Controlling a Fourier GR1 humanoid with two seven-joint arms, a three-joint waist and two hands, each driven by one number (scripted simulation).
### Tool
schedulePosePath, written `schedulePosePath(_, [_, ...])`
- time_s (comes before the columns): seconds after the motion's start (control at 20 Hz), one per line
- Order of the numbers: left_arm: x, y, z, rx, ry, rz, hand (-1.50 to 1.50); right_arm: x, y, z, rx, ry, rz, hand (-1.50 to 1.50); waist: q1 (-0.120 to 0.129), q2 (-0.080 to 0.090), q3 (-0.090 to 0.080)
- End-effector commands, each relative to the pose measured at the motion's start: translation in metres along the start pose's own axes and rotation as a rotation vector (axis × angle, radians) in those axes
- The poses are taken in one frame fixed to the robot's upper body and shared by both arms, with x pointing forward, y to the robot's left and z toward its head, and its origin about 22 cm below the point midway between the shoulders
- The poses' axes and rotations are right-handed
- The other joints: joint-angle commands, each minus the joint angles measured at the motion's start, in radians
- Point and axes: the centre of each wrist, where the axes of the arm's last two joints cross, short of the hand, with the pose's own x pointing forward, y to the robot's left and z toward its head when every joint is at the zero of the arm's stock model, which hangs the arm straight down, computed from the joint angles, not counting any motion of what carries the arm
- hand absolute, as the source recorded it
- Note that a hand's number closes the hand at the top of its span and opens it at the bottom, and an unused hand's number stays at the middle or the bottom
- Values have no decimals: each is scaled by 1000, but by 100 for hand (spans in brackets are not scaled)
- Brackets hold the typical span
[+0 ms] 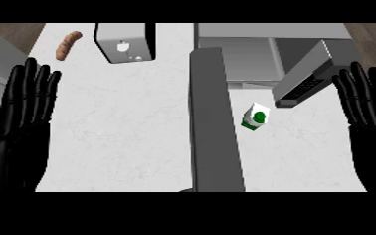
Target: Pick up the milk, place it into the microwave and close the microwave
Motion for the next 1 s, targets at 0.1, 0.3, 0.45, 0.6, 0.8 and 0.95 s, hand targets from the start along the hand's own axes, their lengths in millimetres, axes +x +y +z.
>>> schedulePosePath(0.1, [-27, 0, -6, -11, -17, 52, -150, 6, 44, -23, -20, -49, 6, -150, 20, -22, 39])
schedulePosePath(0.3, [-45, 9, -4, 40, 102, 105, -150, -11, 99, -42, -8, -43, 16, -150, 31, -21, 39])
schedulePosePath(0.45, [-34, 33, 17, 51, 112, 81, -150, 12, 115, -27, -15, -13, -15, -150, 24, -26, 40])
schedulePosePath(0.6, [-29, 42, 32, 54, 101, 103, -150, -2, 118, -36, -17, 5, 4, -150, 25, -25, 40])
schedulePosePath(0.8, [-6, 60, 28, 34, 130, 97, -150, 17, 128, -21, -50, 32, 45, -150, 20, -26, 40])
schedulePosePath(0.95, [-10, 75, 49, 37, 117, 97, -150, 12, 130, -9, -95, 27, 76, -150, 21, -27, 40])
